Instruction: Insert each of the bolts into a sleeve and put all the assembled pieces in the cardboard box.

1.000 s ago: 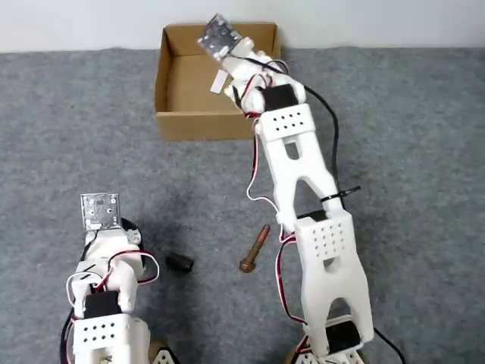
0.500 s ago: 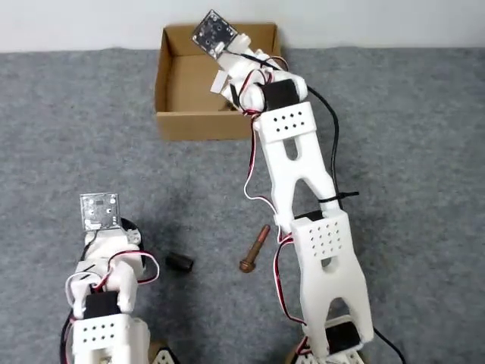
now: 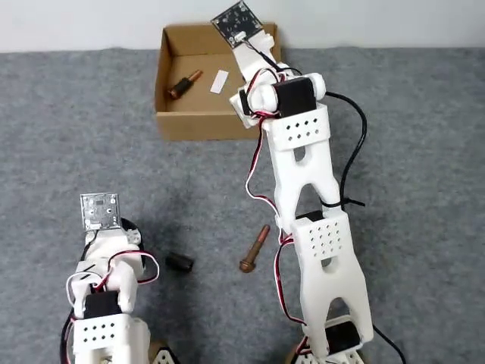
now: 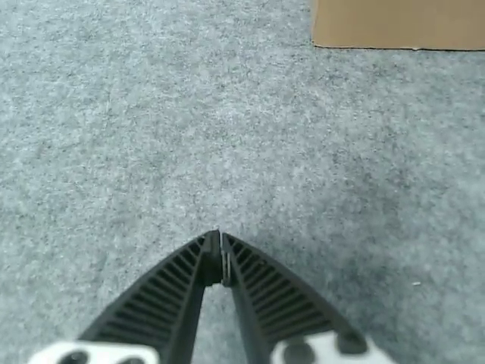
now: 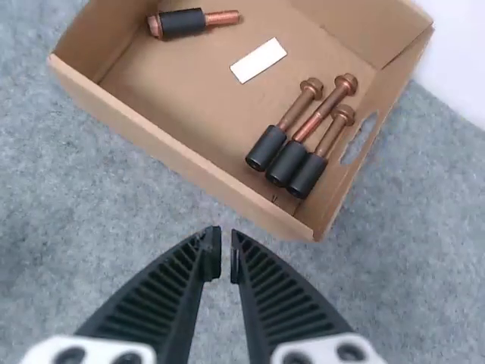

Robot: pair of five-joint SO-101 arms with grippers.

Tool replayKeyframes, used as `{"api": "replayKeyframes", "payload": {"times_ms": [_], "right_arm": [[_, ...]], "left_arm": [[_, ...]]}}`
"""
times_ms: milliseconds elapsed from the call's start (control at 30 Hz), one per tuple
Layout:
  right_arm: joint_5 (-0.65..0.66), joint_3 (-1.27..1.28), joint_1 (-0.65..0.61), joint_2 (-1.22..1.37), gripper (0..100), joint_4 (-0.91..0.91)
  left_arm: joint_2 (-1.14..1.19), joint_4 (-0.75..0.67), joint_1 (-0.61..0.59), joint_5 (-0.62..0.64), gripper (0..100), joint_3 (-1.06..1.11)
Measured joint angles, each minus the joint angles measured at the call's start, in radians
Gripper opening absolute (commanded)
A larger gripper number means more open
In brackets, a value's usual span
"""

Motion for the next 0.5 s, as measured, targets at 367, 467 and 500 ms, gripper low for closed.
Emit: {"api": "replayKeyframes", "payload": {"times_ms": [367,467,500], "right_arm": [[-0.003,0.14,-0.006,-0.141,0.8,0.002],[-0.003,0.31,-0.008,-0.269,0.8,0.002],[-0.003,0.382,-0.008,-0.318,0.8,0.002]], "left_arm": [[0.0,0.0,-0.034,0.0,0,0.0],[0.0,0.0,-0.038,0.0,0,0.0],[0.0,0.0,-0.038,0.0,0,0.0]]}}
